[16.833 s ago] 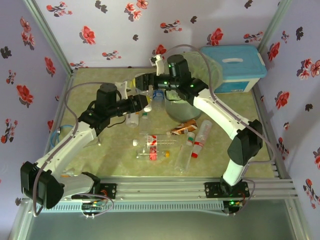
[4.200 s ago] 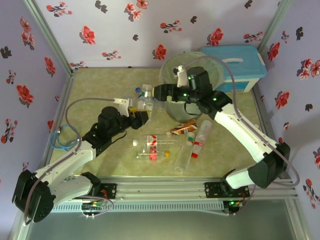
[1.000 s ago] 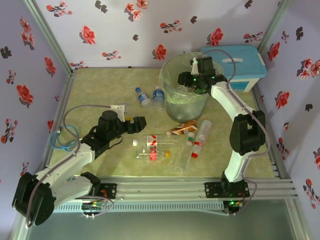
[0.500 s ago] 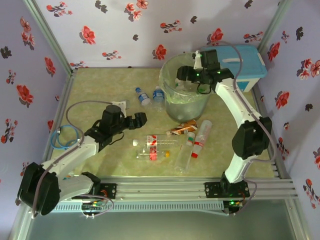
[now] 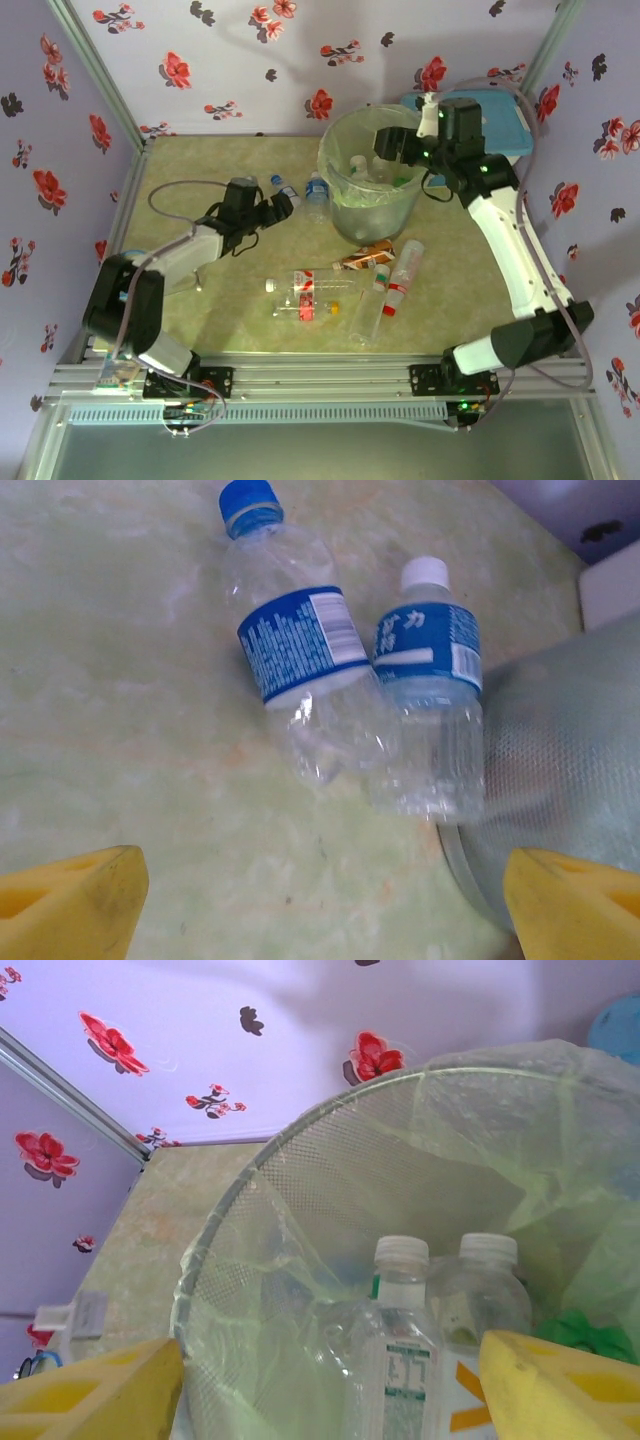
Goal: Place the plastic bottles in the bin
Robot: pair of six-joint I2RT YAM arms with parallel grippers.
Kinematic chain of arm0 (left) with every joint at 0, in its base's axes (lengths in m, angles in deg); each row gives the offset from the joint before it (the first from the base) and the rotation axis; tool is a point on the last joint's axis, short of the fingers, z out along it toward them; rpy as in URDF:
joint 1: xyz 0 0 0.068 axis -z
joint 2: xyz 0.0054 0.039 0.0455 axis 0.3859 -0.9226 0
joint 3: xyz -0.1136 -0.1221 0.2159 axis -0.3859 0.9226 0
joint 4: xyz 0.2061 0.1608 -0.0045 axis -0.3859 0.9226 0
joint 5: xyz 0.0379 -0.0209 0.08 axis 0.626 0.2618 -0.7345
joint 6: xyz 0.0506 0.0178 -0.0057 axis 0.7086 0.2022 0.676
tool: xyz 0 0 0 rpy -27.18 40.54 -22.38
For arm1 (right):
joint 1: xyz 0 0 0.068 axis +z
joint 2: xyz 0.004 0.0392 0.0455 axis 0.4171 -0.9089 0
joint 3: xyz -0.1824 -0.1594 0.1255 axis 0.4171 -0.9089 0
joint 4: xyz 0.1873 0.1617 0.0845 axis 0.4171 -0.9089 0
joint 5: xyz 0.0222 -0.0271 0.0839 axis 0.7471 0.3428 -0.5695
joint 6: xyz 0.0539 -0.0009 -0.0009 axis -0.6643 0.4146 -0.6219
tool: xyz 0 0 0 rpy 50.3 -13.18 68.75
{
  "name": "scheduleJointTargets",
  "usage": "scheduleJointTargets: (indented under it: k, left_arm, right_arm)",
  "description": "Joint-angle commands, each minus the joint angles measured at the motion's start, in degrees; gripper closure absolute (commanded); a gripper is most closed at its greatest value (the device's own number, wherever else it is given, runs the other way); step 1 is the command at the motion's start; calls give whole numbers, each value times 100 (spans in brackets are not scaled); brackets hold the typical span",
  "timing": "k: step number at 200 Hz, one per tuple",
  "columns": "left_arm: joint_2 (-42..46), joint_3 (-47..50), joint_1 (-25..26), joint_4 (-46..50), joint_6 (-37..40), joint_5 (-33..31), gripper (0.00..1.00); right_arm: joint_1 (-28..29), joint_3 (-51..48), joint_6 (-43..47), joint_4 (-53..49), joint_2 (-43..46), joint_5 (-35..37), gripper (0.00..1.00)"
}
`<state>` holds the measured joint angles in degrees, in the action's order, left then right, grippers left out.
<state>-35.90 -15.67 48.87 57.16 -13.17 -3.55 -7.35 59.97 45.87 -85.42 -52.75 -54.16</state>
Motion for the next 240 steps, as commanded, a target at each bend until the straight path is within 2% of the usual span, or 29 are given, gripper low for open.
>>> scheduleJointTargets:
  k: [1, 42, 98, 172, 223, 240]
  left_arm:
    - [-482, -508, -72, -90, -641, 22, 8]
    - [-1224, -903, -81, -118, -1478, 260, 11]
    - [-1649, -840, -77, -780, -2077, 520, 12]
    - [-2523, -1061, -94, -1500, -2823, 962, 13]
    - [-2811, -905, -89, -1983, -3370, 935, 20]
    - [-2828, -886, -82, -2009, -3405, 908, 26]
  right_arm:
    - [-79, -330, 46, -129, 378, 206, 22]
    - [-209, -809, 1, -175, 897, 234, 21]
    - [-288, -1239, -14, -260, 1314, 225, 14]
    - [-368, -1496, 36, -242, 1457, 252, 14]
    - [-462, -1548, 163, -308, 1594, 401, 14]
    - [-493, -1553, 163, -304, 1592, 376, 14]
